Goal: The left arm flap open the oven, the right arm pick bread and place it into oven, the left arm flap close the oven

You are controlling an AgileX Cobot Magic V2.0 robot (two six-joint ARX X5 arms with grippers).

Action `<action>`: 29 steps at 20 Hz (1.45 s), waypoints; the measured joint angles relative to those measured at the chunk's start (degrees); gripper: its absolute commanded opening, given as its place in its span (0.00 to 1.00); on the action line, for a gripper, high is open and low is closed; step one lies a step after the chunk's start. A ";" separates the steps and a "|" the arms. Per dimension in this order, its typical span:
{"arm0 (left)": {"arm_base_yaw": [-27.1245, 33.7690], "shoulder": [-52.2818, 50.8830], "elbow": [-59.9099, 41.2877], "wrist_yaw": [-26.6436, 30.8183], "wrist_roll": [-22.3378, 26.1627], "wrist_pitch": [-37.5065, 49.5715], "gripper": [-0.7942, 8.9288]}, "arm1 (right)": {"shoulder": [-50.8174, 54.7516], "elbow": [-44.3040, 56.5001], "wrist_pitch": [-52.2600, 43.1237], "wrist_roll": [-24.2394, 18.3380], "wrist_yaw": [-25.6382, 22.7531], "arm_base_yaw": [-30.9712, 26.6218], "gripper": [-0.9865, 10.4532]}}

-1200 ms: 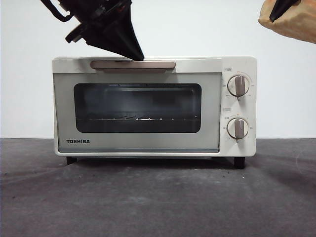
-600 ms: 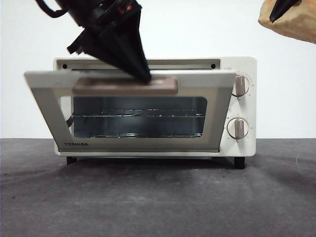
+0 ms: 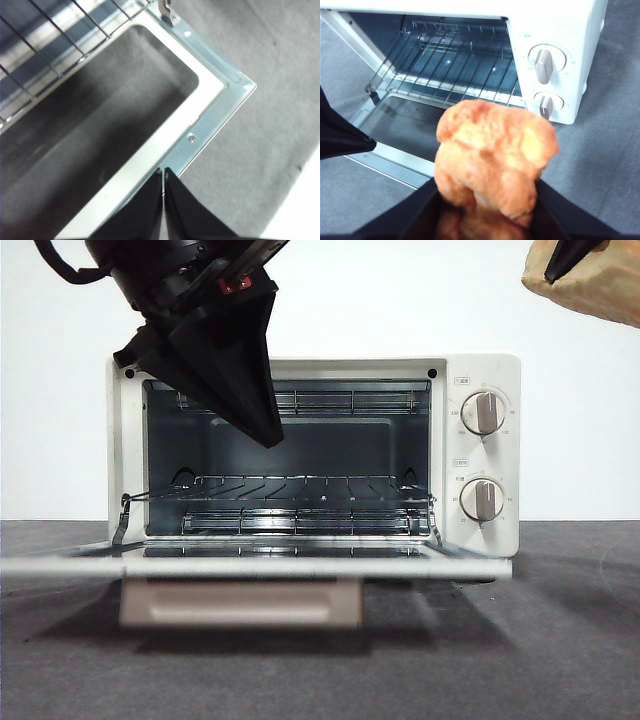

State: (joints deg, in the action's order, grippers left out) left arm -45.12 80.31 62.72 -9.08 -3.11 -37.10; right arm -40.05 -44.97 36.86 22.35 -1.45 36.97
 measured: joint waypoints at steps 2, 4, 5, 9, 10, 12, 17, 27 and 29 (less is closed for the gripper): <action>0.90 -0.52 0.00 0.00 -0.11 0.48 0.09 | 0.00 0.00 0.00 0.00 0.20 0.00 0.26; 2.69 -2.84 0.00 0.09 -0.57 0.46 0.09 | -0.07 0.00 -0.02 0.00 1.14 0.00 0.26; 3.76 -4.48 0.00 0.11 -0.72 0.48 0.09 | -0.22 0.00 -0.02 0.00 1.53 0.00 0.26; 9.75 -14.43 -1.38 0.17 -1.51 0.76 0.09 | -3.48 -0.02 -0.59 0.04 4.48 0.00 0.26; 11.21 -17.25 -2.95 0.17 -1.53 0.74 0.09 | -4.72 -0.02 -1.53 0.07 5.46 0.00 0.26; 14.47 -22.88 -7.37 -0.04 -1.99 0.59 0.09 | -7.19 -0.02 -5.05 0.44 8.39 0.00 0.26; 21.88 -36.74 -19.69 -2.82 -2.32 -2.82 0.09 | -16.66 -0.31 -13.22 3.43 15.37 0.31 0.26; 24.26 -48.43 -25.51 -3.06 -2.36 -6.43 0.09 | -43.80 -14.60 -21.77 7.67 9.99 2.71 0.26; 24.26 -48.43 -25.51 -3.06 -2.36 -6.43 0.09 | -47.28 -16.44 -23.23 7.78 6.25 2.71 0.26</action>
State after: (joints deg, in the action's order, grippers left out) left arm -20.86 31.88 37.21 -12.14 -5.48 -43.53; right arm -87.33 -61.41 13.63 30.13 4.80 39.68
